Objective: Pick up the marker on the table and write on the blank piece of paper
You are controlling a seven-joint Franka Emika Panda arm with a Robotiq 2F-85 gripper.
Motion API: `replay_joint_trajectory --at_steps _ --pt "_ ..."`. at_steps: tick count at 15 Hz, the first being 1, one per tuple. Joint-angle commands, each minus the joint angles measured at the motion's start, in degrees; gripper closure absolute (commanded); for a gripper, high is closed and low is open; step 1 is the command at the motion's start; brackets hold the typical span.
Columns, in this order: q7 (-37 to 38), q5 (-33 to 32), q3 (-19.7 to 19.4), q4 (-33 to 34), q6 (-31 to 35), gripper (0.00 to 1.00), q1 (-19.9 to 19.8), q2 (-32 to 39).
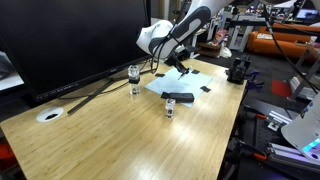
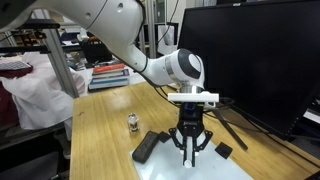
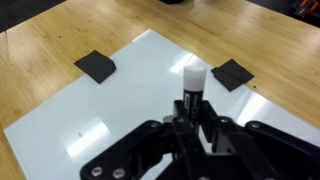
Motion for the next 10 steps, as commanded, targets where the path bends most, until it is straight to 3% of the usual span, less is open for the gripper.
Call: replay_joint_trajectory --at_steps 1,10 --pt "0.4 0.0 -0.1 2.7 -0.3 0.95 0.0 1.6" --pt "1.1 0.3 -0.2 5.2 0.0 0.95 0.3 4.6"
